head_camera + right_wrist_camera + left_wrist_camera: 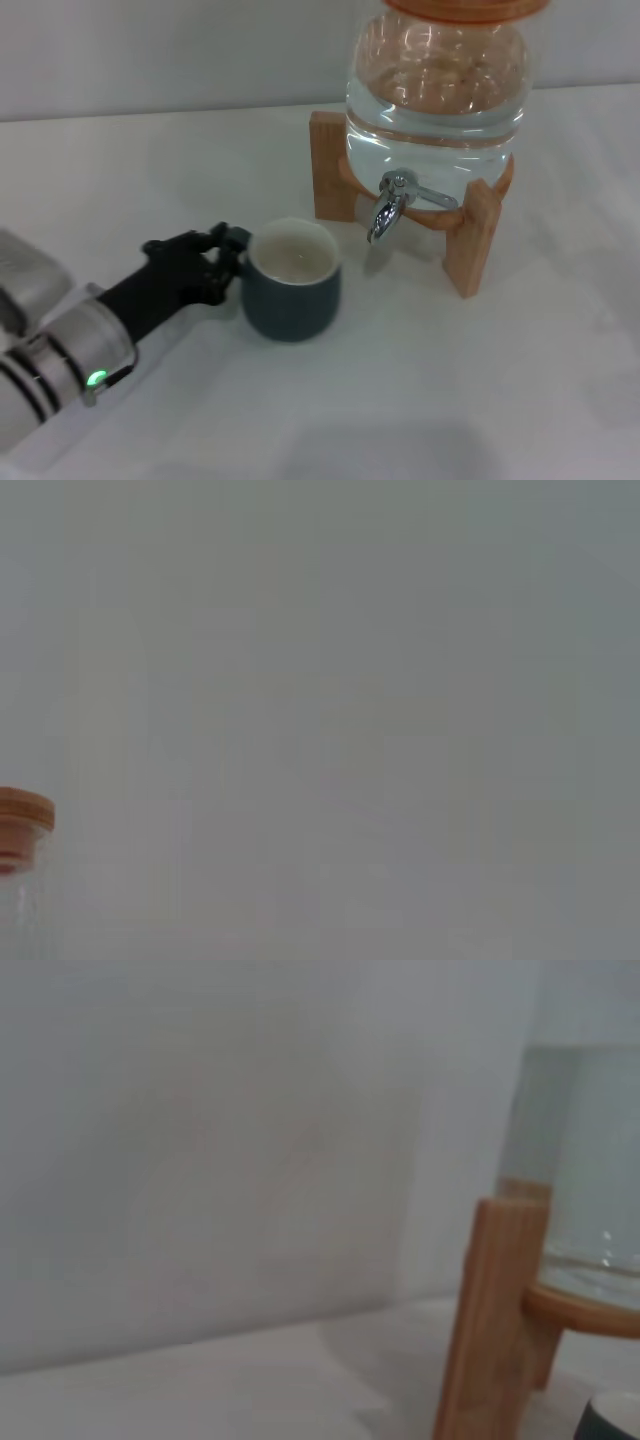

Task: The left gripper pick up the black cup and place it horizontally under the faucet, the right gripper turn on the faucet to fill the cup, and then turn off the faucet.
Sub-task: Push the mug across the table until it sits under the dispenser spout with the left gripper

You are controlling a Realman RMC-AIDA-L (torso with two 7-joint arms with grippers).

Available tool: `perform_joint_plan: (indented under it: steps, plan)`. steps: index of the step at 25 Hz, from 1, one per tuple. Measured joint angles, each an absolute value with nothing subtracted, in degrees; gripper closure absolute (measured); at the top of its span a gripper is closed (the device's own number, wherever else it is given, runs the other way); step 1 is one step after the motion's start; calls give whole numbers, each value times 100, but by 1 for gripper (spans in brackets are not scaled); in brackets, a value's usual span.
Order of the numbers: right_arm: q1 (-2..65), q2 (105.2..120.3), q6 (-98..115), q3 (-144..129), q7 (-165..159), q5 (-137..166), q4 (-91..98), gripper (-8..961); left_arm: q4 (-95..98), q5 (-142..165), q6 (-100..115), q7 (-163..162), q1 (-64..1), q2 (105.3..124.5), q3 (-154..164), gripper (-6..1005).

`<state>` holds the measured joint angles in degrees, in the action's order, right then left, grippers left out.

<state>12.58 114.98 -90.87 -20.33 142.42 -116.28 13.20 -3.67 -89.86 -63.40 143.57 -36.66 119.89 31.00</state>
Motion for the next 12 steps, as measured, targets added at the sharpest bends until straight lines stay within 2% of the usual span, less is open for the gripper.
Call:
perform_joint_plan:
  steps: [12]
  plan:
    - [1264,11505,-9088,-2116,14260,-11627,1209,128,-758,-8923,-6094,14503,-4195,12039,3047,801]
